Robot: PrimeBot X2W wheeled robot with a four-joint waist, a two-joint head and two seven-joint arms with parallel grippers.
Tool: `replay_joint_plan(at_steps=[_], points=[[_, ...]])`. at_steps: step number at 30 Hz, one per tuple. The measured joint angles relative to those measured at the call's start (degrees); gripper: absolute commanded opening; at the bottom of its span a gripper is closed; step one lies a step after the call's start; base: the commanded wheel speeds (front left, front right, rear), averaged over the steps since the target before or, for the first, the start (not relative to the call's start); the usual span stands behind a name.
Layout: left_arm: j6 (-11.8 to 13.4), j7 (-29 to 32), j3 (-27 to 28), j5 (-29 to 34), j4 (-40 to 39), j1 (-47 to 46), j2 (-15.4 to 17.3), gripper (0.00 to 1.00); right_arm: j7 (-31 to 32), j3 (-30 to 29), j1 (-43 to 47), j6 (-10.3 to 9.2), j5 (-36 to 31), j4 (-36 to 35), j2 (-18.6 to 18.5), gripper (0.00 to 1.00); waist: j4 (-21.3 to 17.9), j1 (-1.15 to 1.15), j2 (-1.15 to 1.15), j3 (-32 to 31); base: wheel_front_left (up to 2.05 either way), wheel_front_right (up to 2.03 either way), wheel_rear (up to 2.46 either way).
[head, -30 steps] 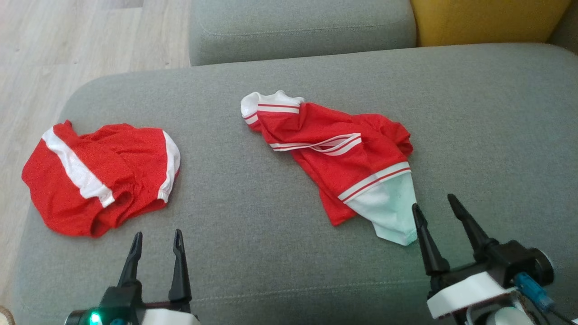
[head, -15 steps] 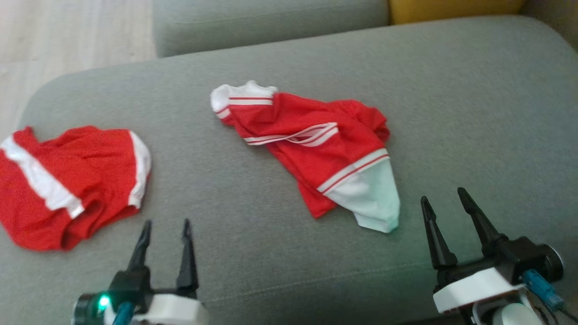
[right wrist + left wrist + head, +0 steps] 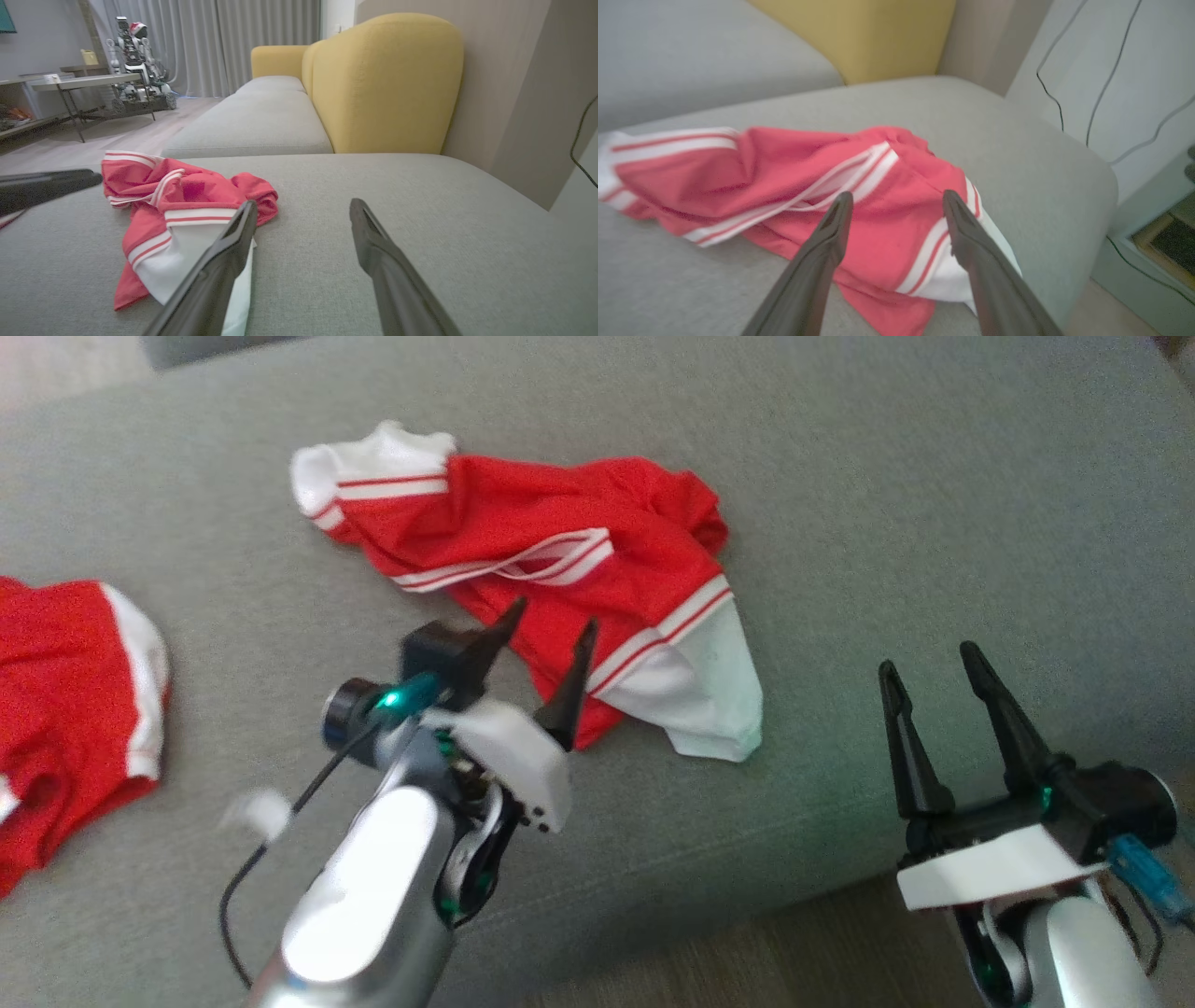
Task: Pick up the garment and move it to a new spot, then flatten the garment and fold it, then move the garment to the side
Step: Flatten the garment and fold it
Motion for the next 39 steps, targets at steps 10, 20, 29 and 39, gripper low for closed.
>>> replay_joint_plan(at_steps=[10, 20, 29, 39], points=[[4.1, 7.7, -4.0, -1.5, 5.9, -8.7, 0.0, 1.0, 0.0, 0.1, -2.8, 0.0, 3.2, -0.5, 0.1, 1.0, -5.4, 0.0, 0.0, 6.0, 0.0, 0.0, 0.0], [6.5, 7.3, -2.3, -3.0, -0.5, -9.4, 1.1, 1.0, 0.0, 0.5, -3.9, 0.0, 5.0, -0.7, 0.1, 1.0, -8.3, 0.0, 0.0, 8.9, 0.0, 0.0, 0.0], [9.6, 10.5, -4.0, 2.3, -10.1, -10.5, 4.7, 1.0, 0.0, 0.3, -3.9, 0.0, 5.4, -0.7, 0.1, 1.0, -8.9, 0.0, 0.0, 9.1, 0.0, 0.0, 0.0], [11.1, 12.2, -8.2, 8.3, 1.8, -11.5, 5.4, 1.0, 0.0, 0.5, -5.8, 0.0, 6.0, -0.7, 0.2, 1.0, -8.5, 0.0, 0.0, 10.9, 0.0, 0.0, 0.0]])
